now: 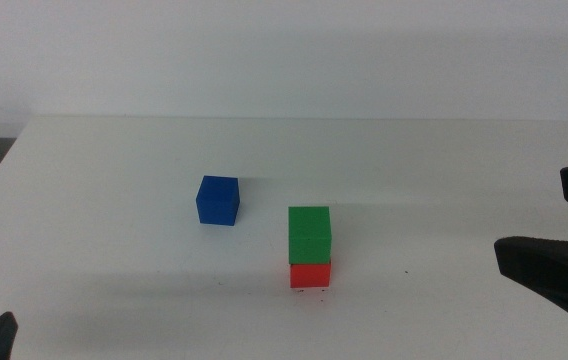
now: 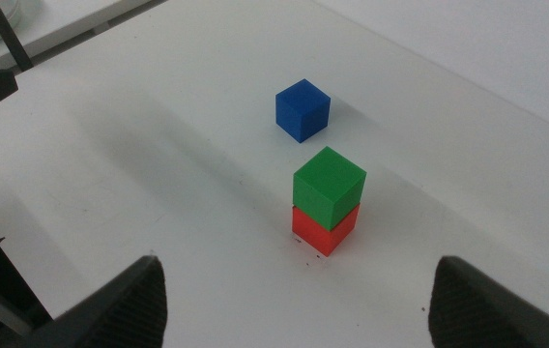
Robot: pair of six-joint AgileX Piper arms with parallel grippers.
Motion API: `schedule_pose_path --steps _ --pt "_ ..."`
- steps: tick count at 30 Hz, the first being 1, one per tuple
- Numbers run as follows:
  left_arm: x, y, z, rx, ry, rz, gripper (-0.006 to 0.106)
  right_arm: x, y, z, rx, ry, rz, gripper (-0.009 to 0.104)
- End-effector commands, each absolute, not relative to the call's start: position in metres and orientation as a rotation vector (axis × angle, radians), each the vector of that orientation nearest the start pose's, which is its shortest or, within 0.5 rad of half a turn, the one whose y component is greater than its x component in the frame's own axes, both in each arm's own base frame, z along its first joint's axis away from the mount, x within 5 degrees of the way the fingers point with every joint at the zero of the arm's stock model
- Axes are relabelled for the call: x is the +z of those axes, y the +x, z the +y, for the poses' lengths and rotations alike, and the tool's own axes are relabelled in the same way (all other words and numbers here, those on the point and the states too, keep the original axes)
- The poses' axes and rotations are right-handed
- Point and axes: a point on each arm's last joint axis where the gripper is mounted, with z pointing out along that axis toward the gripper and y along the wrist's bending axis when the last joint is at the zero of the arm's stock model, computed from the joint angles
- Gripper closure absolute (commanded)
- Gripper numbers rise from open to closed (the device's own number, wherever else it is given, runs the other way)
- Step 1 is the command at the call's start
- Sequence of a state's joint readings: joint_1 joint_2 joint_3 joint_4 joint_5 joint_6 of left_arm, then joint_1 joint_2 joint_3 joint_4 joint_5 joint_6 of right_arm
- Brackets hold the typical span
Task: Stack red cubes first, then green, then blue cubes in a specific spot.
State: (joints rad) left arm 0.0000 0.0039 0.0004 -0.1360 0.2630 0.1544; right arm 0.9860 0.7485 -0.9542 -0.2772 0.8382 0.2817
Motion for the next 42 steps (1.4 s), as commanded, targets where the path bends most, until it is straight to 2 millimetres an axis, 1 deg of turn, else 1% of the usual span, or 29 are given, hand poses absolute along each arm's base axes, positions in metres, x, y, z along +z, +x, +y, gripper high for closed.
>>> schedule_pose_path --steps 1,3,6,7,8,10,12,14,15,17,19,21,23,25,27,28,30,31,33,34,36,38,40,42 --pt "0.19 0.055 -0.003 0.01 0.074 1.733 0.007 0.391 0.087 0.097 0.434 -0.799 1.955 0.004" --pt "0.193 0.055 -0.004 0.009 0.099 1.744 0.007 0.391 0.087 0.097 0.434 -0.799 1.955 0.004" --pt "0.229 0.066 -0.006 -0.012 0.119 1.839 0.007 0.391 0.087 0.097 0.434 -0.799 1.955 0.004" --pt "0.245 0.073 -0.007 -0.02 0.131 1.892 0.007 0.391 0.087 0.097 0.434 -0.799 1.955 0.004" --pt "0.262 0.082 -0.008 -0.028 0.143 1.94 0.007 0.391 0.087 0.097 0.434 -0.799 1.955 0.004" --pt "0.291 0.104 -0.01 -0.042 0.154 2.032 0.007 0.391 0.087 0.097 0.434 -0.799 1.955 0.004" --pt "0.319 0.123 -0.014 -0.127 0.103 2.111 0.007 0.391 0.087 0.097 0.434 -0.799 1.955 0.004" --pt "0.336 0.146 -0.018 -0.215 0.001 2.234 0.007 0.391 0.087 0.097 0.434 -0.799 1.955 0.004" --pt "0.341 0.156 -0.019 -0.235 -0.03 2.284 0.007 0.391 0.087 0.097 0.434 -0.799 1.955 0.004" --pt "0.35 0.181 -0.021 -0.246 -0.044 2.398 0.007 0.391 0.087 0.097 0.434 -0.799 1.955 0.004" --pt "0.351 0.208 -0.024 -0.249 -0.037 2.494 0.007 0.391 0.087 0.097 0.434 -0.799 1.955 0.004" --pt "0.353 0.237 -0.033 -0.254 0.001 2.519 0.007 0.391 0.087 0.097 0.434 -0.799 1.955 0.004" --pt "0.349 0.268 -0.044 -0.243 -0.005 2.572 0.007 0.391 0.087 0.097 0.434 -0.799 1.955 0.004" --pt "0.344 0.295 -0.055 -0.197 0.043 2.643 0.007 0.391 0.087 0.097 0.434 -0.799 1.955 0.004" --pt "0.333 0.324 -0.069 -0.141 0.147 2.721 0.007 0.391 0.087 0.097 0.434 -0.799 1.955 0.004" --pt "0.324 0.338 -0.076 -0.116 0.216 2.754 0.007 0.391 0.087 0.097 0.434 -0.799 1.955 0.004" --pt "0.309 0.365 -0.09 -0.096 0.377 2.774 0.007 0.391 0.087 0.097 0.434 -0.799 1.955 0.004" --pt "0.303 0.375 -0.095 -0.113 0.407 2.779 0.007 0.391 0.087 0.097 0.434 -0.799 1.955 0.004" --pt "0.286 0.397 -0.106 -0.185 0.401 2.805 0.007 0.391 0.087 0.097 0.434 -0.799 1.955 0.004" --pt "0.281 0.404 -0.11 -0.227 0.39 2.81 0.007 0.391 0.087 0.097 0.434 -0.799 1.955 0.004" --pt "0.263 0.418 -0.118 -0.294 0.371 2.837 0.007 0.391 0.087 0.097 0.434 -0.799 1.955 0.004" --pt "0.249 0.426 -0.122 -0.317 0.365 2.861 0.007 0.391 0.087 0.097 0.434 -0.799 1.955 0.004" --pt "0.236 0.43 -0.127 -0.335 0.368 2.887 0.007 0.391 0.087 0.097 0.434 -0.799 1.955 0.004" --pt "0.228 0.431 -0.135 -0.325 0.379 2.887 0.007 0.391 0.087 0.097 0.434 -0.799 1.955 0.004"
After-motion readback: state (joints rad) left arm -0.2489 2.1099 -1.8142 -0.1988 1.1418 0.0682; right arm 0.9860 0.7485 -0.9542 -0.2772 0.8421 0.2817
